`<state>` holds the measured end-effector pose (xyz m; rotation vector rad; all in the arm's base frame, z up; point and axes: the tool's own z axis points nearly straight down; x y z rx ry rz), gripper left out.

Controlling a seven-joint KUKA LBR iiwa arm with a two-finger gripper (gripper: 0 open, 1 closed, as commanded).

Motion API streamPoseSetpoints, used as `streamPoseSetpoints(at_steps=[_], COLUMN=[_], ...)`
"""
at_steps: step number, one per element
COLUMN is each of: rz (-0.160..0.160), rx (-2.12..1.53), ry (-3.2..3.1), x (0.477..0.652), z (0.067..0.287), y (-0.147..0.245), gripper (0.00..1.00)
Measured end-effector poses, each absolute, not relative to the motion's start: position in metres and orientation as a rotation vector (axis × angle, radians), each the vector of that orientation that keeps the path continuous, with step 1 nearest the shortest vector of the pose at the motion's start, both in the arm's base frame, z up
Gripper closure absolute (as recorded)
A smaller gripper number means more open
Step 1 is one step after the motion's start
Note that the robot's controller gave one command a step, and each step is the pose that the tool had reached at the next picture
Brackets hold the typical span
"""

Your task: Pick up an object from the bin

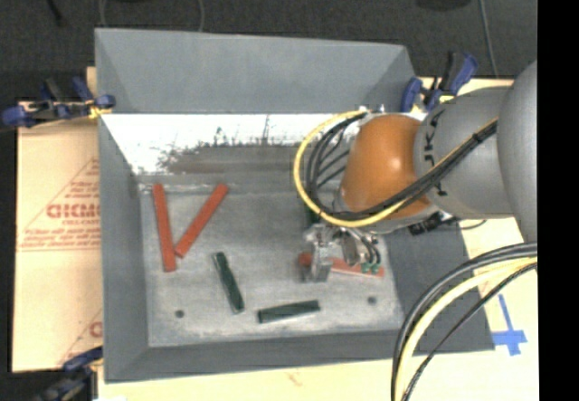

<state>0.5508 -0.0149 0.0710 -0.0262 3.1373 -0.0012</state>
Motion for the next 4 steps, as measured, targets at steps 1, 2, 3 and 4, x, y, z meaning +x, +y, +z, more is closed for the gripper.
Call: streamPoseSetpoints(at_steps=[1,2,3,4], rz=[-0.004,-0.006,0.001,-0.004], rx=[-0.146,-0.307,-0.304,-0.378], ry=[3.141,3.115,3.123,3.114], x=[0.475,0.483,0.481,0.478], z=[0.088,0.215,0.211,0.229], y=[-0.066,-0.076,-0.074,-0.093], gripper=[1.00,1.00,0.00,0.00])
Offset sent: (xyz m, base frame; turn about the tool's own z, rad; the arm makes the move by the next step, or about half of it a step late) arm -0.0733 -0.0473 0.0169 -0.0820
